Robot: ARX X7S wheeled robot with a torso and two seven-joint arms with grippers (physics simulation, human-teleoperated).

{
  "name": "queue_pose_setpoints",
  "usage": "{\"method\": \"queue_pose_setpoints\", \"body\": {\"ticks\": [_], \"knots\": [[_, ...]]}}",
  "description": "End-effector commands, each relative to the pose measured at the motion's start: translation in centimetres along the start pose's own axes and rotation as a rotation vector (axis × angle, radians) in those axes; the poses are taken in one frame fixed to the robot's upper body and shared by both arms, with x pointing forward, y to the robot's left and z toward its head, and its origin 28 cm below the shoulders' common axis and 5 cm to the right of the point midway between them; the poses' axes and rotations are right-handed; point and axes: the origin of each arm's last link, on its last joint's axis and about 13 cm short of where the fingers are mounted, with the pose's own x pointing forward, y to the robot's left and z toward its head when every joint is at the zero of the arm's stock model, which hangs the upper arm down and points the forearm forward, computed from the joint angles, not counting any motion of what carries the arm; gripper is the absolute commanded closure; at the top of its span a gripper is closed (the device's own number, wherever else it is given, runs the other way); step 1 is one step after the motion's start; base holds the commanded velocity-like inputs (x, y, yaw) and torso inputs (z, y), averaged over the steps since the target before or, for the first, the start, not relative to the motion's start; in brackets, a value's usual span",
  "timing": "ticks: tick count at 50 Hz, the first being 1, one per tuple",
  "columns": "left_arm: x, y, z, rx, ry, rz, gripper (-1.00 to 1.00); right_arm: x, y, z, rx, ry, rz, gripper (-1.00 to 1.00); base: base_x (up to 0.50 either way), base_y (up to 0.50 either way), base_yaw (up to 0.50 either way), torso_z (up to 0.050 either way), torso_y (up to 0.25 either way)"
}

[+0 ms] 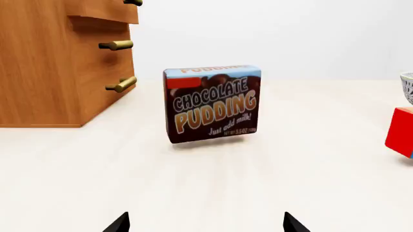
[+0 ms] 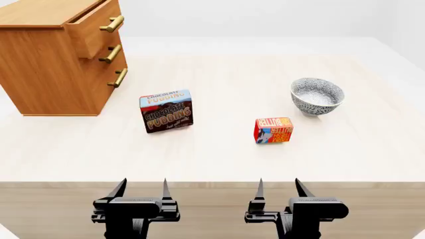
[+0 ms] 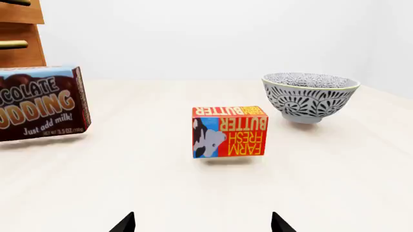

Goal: Put the butter at the back in the top drawer of the cabinet and close it.

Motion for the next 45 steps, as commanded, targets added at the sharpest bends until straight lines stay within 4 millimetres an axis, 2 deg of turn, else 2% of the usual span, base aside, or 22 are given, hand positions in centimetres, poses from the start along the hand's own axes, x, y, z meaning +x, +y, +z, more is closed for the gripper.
{"method": "queue_pose_setpoints", "body": {"ticks": [1,15,45], "knots": [[0.08,0.1,0.05,-0.022,0.008,-0.001,-1.0,0.0,-0.02,0.02,0.009,-0.003,-0.005,-1.0,0.0,0.0,0.0,0.0,0.0],[-0.11,0.33,0.29,-0.065,-0.015,-0.025,-1.0,0.02,-0.12,0.08,0.03,-0.023,-0.022,-1.0,0.0,0.0,0.0,0.001,0.0],[-0.37,0.25,0.22,-0.028,-0.026,-0.024,-1.0,-0.07,-0.08,0.12,0.033,-0.032,-0.011,-1.0,0.0,0.0,0.0,0.05,0.0]]}}
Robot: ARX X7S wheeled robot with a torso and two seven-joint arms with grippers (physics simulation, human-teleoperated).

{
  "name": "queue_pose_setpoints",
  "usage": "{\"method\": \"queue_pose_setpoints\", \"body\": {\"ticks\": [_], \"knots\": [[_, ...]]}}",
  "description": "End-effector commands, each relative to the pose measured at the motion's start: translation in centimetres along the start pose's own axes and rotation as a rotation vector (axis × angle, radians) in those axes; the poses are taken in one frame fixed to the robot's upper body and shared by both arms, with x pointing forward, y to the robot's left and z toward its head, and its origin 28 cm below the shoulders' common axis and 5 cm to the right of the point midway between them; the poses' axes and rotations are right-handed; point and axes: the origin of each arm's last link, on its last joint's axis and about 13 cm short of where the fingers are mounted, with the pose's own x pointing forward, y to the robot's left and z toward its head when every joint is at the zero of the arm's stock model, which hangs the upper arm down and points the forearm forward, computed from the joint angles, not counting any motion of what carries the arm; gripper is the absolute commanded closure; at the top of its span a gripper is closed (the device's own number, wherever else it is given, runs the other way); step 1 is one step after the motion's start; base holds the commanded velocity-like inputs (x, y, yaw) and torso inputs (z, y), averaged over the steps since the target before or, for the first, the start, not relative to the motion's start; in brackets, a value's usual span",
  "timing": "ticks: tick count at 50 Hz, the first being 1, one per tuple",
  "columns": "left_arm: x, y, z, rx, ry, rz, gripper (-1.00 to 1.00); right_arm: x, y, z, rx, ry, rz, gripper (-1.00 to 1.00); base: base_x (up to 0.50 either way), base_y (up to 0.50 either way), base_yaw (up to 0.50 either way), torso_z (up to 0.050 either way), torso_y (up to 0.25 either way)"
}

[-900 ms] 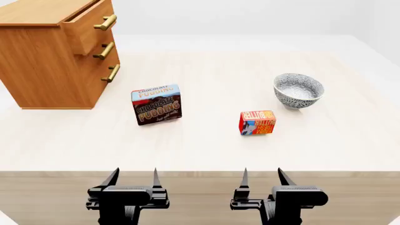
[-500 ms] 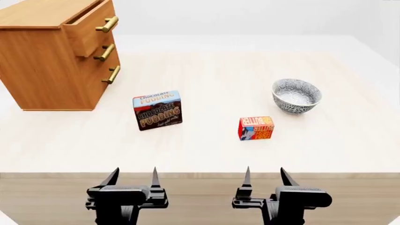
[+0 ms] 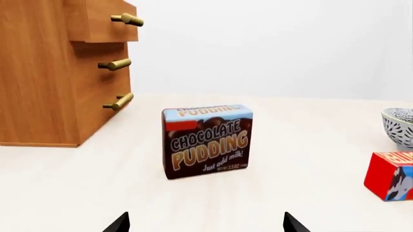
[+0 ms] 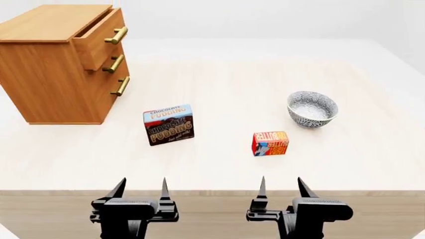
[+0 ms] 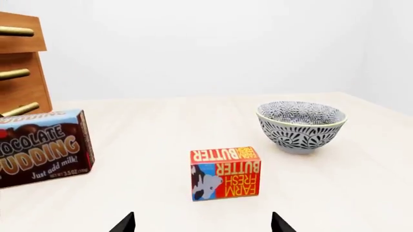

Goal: Put the butter at the back in the top drawer of the cabinet and close it.

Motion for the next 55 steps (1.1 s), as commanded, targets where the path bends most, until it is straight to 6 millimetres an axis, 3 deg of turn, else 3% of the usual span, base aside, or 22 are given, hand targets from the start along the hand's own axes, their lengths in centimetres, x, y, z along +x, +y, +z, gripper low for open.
{"method": "queue_pose_setpoints", "body": {"ticks": [1,17,36,47,51,55], "knots": [[-0.1,0.0,0.0,0.01,-0.006,-0.004,-1.0,-0.1,0.0,0.0,0.003,-0.003,0.002,-1.0,0.0,0.0,0.0,0.05,0.0],[-0.1,0.0,-0.1,0.01,-0.001,-0.008,-1.0,0.0,0.0,-0.1,-0.006,-0.004,0.001,-1.0,0.0,0.0,0.0,0.05,0.0],[-0.1,-0.1,-0.1,0.016,0.004,-0.018,-1.0,-0.1,0.1,0.0,-0.021,-0.001,0.002,-1.0,0.0,0.45,0.0,0.0,0.0],[0.0,-0.1,-0.1,0.029,0.007,-0.002,-1.0,-0.1,0.0,0.2,-0.007,-0.01,0.001,-1.0,0.0,0.0,0.0,0.0,0.0],[0.1,0.0,0.8,0.037,0.0,0.018,-1.0,0.1,-0.2,0.9,0.008,-0.01,0.007,-1.0,0.0,0.0,0.0,0.0,0.0],[0.3,0.0,2.8,0.046,-0.032,0.038,-1.0,0.4,-0.3,2.7,0.024,-0.021,0.005,-1.0,0.0,0.0,0.0,0.0,0.0]]}}
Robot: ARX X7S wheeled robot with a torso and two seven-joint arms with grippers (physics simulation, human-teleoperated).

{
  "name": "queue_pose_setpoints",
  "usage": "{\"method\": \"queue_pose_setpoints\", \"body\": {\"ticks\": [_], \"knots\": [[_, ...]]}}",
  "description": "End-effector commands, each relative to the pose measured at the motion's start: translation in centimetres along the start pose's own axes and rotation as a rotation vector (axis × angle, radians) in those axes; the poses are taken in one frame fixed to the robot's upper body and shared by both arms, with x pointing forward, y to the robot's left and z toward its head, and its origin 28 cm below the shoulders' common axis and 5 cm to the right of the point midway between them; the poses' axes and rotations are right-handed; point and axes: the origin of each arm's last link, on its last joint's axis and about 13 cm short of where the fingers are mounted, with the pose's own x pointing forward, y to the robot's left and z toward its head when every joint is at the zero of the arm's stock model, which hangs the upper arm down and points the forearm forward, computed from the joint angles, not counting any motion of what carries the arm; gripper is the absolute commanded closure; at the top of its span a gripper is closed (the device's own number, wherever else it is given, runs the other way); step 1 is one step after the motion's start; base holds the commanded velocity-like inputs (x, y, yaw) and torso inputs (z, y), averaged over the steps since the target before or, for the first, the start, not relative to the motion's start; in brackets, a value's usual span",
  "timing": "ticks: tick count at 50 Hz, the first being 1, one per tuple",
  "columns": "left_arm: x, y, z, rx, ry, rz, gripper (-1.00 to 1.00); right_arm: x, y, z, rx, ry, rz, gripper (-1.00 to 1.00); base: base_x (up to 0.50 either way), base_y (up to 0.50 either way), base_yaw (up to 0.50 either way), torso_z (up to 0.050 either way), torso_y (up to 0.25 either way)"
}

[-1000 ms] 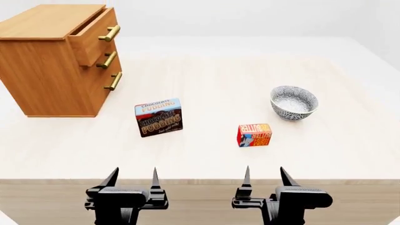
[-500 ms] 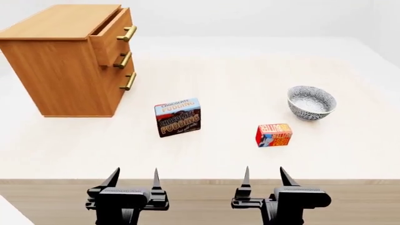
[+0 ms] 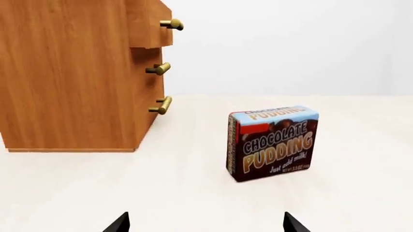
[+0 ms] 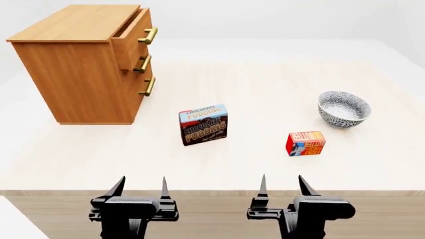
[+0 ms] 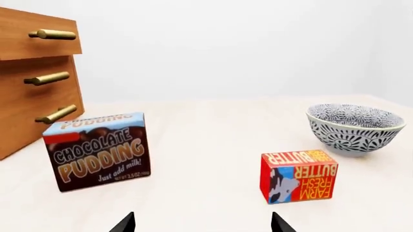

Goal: Put the butter at the back in the top drawer of the cabinet and close it.

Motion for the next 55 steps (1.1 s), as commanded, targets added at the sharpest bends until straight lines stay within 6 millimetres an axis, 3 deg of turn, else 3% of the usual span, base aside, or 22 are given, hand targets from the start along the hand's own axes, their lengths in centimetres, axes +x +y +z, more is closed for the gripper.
{"method": "queue_pose_setpoints", "body": {"ticks": [1,7,17,31,55], "knots": [[0.3,0.2,2.9,0.021,-0.041,0.039,-1.0,0.4,-0.3,2.7,0.026,-0.02,0.001,-1.0,0.0,0.0,0.0,0.0,0.0],[0.2,0.2,6.2,0.036,-0.071,0.045,-1.0,0.5,-0.5,5.9,0.026,-0.059,-0.004,-1.0,0.0,0.0,0.0,0.0,0.0],[-0.2,-0.2,8.2,0.063,-0.088,0.029,-1.0,0.0,-0.4,8.0,0.024,-0.088,0.013,-1.0,0.0,0.0,0.0,0.0,0.0],[-0.8,-0.4,8.9,0.068,-0.098,0.015,-1.0,-1.0,-0.1,9.6,0.03,-0.128,0.042,-1.0,0.02,0.0,0.0,0.0,0.0],[-0.8,-0.4,8.6,0.065,-0.082,0.007,-1.0,-1.1,0.0,9.8,0.031,-0.132,0.049,-1.0,0.5,0.0,0.0,0.0,0.0]]}}
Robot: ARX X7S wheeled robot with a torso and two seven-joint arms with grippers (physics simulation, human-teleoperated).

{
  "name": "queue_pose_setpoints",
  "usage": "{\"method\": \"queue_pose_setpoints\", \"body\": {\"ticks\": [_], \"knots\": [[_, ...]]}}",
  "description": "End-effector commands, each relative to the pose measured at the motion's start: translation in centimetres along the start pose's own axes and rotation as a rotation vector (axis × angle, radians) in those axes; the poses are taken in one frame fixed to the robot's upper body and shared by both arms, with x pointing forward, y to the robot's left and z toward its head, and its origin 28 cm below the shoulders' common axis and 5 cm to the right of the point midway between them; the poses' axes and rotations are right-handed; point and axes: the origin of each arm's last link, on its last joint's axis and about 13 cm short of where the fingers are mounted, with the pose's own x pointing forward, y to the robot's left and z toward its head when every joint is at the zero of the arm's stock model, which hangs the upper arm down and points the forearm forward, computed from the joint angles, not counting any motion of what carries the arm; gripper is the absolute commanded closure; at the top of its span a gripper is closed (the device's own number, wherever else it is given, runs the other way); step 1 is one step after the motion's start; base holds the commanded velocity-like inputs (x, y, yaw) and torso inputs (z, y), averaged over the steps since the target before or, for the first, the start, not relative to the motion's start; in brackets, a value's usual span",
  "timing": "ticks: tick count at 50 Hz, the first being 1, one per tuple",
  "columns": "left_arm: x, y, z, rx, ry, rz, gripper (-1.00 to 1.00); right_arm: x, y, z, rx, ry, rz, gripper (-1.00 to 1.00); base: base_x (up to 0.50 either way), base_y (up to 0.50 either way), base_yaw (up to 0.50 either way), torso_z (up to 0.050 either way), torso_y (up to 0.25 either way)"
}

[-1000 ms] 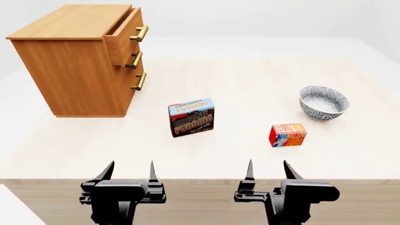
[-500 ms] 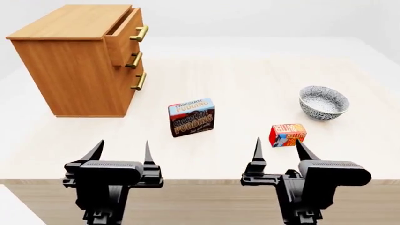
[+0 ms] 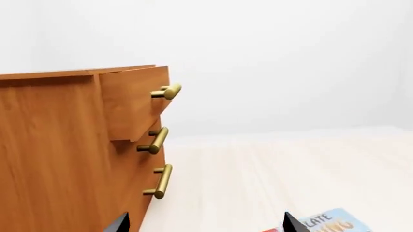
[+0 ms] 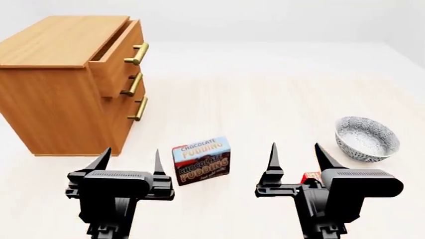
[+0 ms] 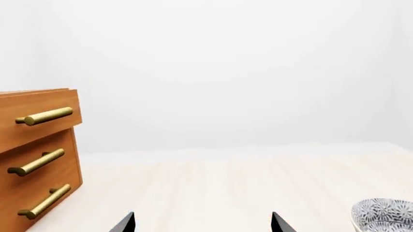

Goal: Put the butter at the back in the top drawer of the cabinet and close it.

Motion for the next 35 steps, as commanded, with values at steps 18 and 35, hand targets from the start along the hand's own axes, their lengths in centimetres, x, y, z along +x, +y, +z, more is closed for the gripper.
{"method": "queue_pose_setpoints", "body": {"ticks": [18,35], "knots": [[-0.18,-0.19,0.01,0.003,0.013,-0.009,-1.0,-0.34,0.05,0.55,0.006,-0.014,0.009,-1.0,0.5,0.0,0.0,0.0,0.001],[-0.1,-0.24,-0.21,0.003,0.021,-0.011,-1.0,-0.33,0.02,0.24,0.013,-0.021,0.018,-1.0,0.1,0.0,0.0,0.0,0.0]]}}
